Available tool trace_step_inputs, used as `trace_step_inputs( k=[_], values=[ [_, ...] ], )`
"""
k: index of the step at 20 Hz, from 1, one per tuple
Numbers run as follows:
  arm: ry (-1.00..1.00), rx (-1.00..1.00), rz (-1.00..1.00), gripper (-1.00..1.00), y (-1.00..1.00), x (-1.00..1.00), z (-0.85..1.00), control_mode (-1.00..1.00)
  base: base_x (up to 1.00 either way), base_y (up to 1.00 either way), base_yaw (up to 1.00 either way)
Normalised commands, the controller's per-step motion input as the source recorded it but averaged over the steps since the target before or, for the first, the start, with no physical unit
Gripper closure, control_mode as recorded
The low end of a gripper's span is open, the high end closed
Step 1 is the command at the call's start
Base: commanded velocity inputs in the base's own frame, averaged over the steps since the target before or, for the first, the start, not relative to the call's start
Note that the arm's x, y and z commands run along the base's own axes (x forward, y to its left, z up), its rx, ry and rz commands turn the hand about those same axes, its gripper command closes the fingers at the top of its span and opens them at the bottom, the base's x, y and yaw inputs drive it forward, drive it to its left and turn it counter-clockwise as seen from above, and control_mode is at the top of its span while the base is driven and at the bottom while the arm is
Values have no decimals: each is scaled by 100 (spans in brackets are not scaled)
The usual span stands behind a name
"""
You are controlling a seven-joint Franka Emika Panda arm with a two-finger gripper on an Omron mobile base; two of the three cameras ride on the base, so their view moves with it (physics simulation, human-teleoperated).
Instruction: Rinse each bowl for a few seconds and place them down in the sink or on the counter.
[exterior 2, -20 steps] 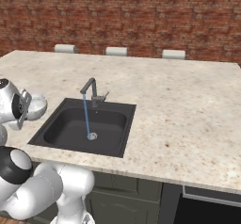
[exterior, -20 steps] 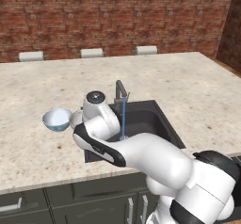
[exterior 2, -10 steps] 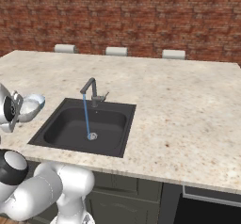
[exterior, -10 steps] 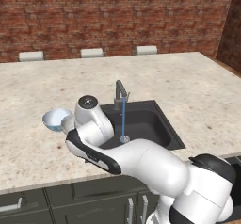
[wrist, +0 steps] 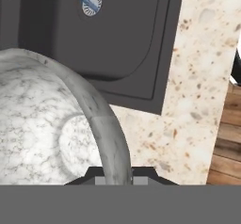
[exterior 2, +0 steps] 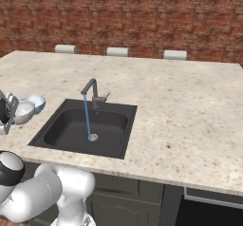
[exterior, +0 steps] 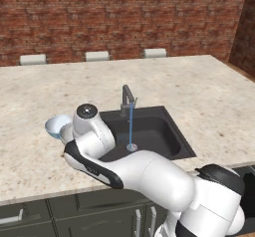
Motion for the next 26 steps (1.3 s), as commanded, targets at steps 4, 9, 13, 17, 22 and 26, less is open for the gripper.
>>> trace_step_inputs(
  k=[4,9,13,17,22,26],
  values=[
    [1,0,0,100,27,0,-4,-100,0,0,0],
    [0,0,0,100,29,0,-14,-100,0,0,0],
    [0,0,0,100,32,0,-22,-100,0,0,0],
    [0,0,0,100,26,-4,-18,-100,0,0,0],
    [0,0,0,100,25,-8,-21,-100,0,0,0],
    [1,2,1,100,15,-13,-20,-100,0,0,0]
  ],
)
